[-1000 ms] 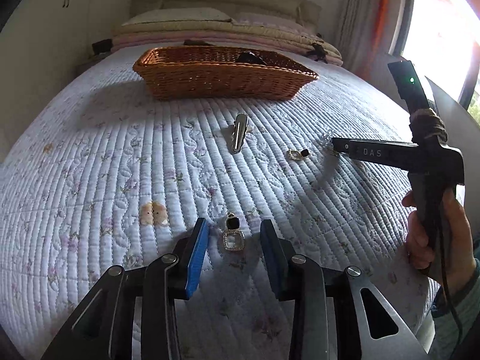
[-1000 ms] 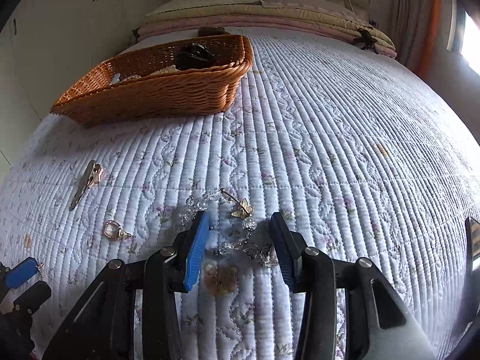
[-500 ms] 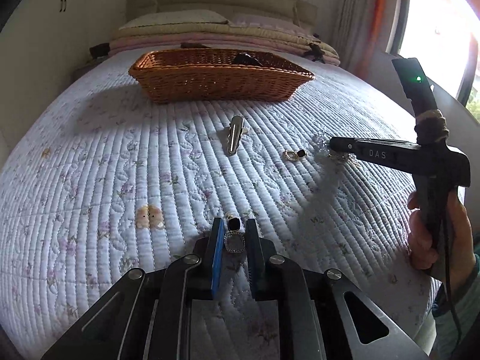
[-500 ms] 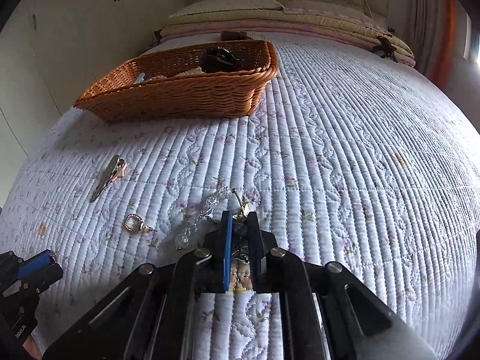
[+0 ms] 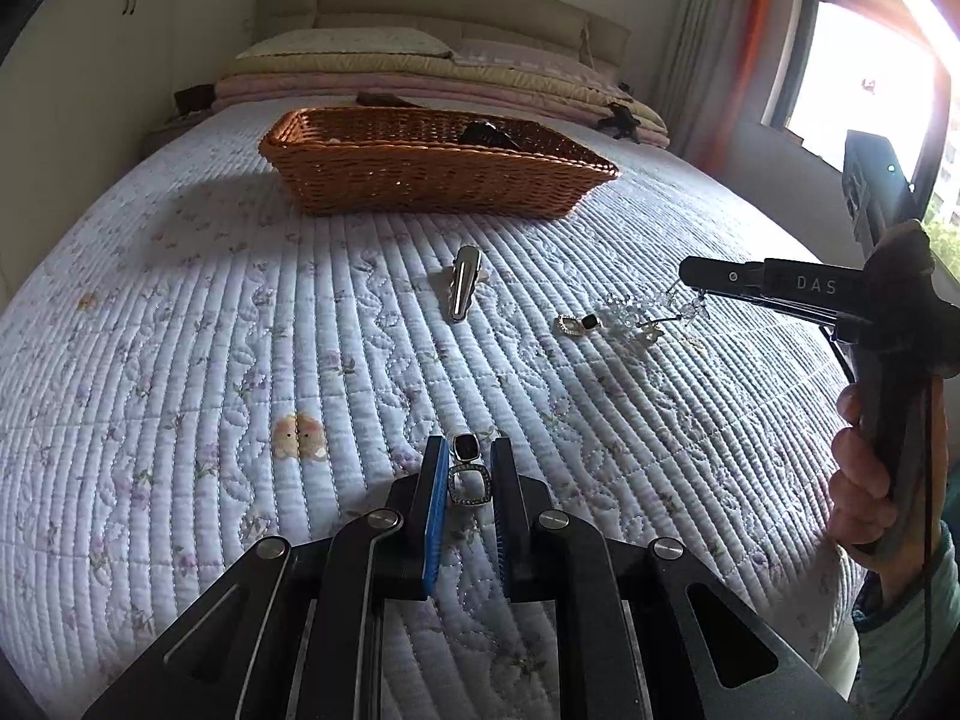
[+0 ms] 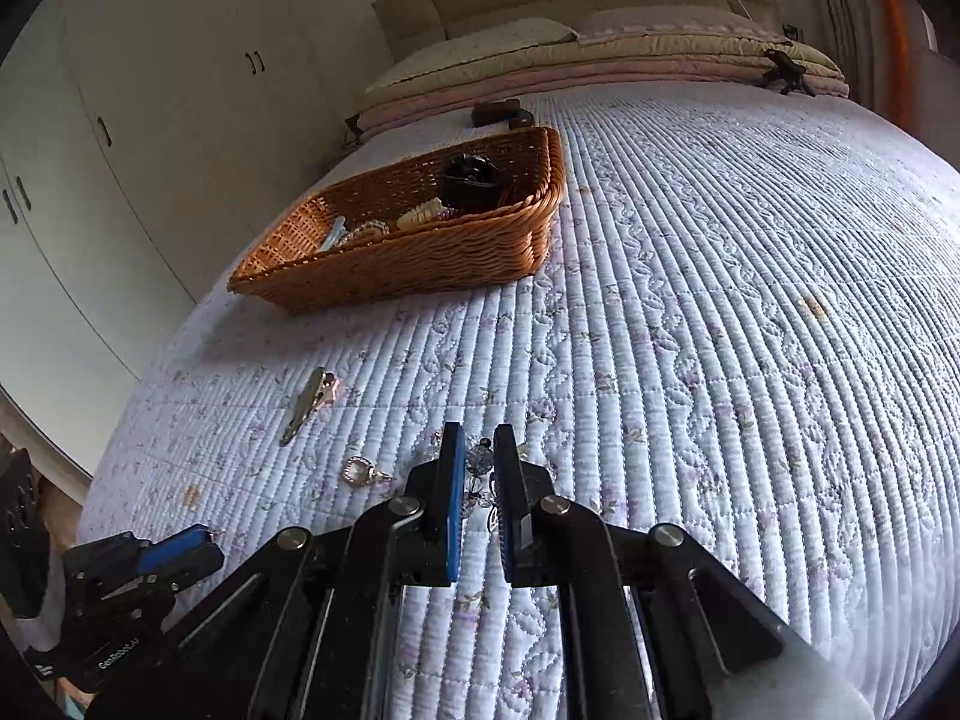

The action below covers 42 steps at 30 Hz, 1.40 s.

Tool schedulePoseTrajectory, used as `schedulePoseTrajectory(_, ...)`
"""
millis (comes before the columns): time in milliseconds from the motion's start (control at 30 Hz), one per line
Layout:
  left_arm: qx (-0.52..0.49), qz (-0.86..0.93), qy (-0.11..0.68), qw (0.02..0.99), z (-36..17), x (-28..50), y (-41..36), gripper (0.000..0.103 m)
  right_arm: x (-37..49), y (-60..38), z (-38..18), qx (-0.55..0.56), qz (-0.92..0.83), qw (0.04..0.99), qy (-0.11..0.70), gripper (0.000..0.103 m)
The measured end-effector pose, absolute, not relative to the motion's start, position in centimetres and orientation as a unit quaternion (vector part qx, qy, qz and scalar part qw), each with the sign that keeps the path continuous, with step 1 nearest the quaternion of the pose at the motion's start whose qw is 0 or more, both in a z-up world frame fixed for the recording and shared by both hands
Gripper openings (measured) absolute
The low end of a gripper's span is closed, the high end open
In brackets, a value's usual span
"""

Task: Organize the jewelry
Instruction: 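Grasp the crystal charm bracelet with the right tool while the left tool grasps the earring, then carry the bracelet and earring into the basket and open both tools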

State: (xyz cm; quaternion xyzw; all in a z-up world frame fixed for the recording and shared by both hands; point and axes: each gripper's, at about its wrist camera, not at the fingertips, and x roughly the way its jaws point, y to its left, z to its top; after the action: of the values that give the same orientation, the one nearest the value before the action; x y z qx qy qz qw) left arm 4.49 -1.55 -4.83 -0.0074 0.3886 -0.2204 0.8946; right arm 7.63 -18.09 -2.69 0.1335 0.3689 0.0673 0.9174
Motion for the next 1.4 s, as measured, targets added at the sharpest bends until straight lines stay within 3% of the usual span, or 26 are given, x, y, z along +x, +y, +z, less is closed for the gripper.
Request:
schedulePoseTrajectory(867,-0.004,-0.229,0.307,0.924,1.2,6.6,0.5,0.014,6.7,-15.6,6.9,0.073,0.073,0.954,0.283,0.011)
schedulePoseTrajectory(1200,-0.019,-0.232,0.251,0.940,7.9,15.8,-0.6,0.014,14.2,-14.8,11.5,0.058,0.072,0.965,0.247,0.011)
schedulePoseTrajectory(1400,-0.054,-0.238,0.278,0.929,6.6,23.5,-1.9,0.014,21.1,-14.2,9.0,0.073,0.074,0.954,0.283,0.011)
